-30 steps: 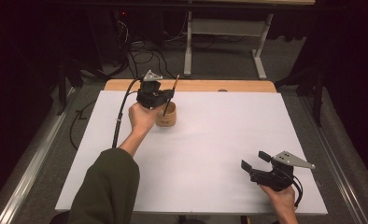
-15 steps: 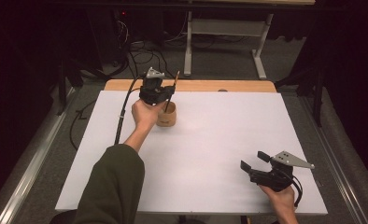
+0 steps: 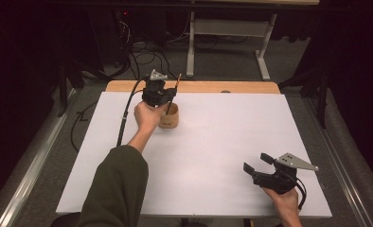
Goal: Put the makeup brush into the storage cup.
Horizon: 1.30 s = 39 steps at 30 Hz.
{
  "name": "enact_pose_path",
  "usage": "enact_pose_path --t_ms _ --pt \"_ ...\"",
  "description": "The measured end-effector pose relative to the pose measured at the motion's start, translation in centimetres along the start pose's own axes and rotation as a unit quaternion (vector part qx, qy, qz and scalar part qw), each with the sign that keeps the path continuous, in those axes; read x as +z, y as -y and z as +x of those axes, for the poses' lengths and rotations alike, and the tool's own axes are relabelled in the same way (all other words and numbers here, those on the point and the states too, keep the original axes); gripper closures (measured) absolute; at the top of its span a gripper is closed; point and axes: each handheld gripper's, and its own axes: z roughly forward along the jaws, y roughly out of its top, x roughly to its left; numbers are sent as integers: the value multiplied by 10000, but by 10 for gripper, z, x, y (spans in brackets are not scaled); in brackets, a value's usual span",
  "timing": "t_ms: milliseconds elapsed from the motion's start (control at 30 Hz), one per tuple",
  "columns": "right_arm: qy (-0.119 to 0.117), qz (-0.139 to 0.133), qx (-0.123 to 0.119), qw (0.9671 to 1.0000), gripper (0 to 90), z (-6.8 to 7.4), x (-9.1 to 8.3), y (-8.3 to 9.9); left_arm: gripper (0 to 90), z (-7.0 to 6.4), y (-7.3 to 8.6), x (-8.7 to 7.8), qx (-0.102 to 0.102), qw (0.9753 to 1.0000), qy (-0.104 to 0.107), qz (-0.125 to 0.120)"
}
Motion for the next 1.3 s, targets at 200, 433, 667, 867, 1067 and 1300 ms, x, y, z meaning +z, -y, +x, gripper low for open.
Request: enact_pose_path --t_ms 200,433,667,867,1067,1300 --pt "-3 -9 1 10000 174 0 -1 0 828 -2 2 3 119 9999 18 42" --pt "14 -11 0 10000 174 0 -1 0 828 -3 6 6 200 9998 53 70" --pt "21 29 -11 10000 175 0 0 0 828 0 12 6 178 9997 42 161" --pt "17 34 -23 10000 175 1 0 0 828 -1 15 8 211 9994 71 261" --pt "22 29 -14 10000 175 0 0 0 828 -1 16 10 217 9991 99 344" --pt "14 31 -12 10000 175 0 0 0 828 -1 16 10 231 9988 146 404"
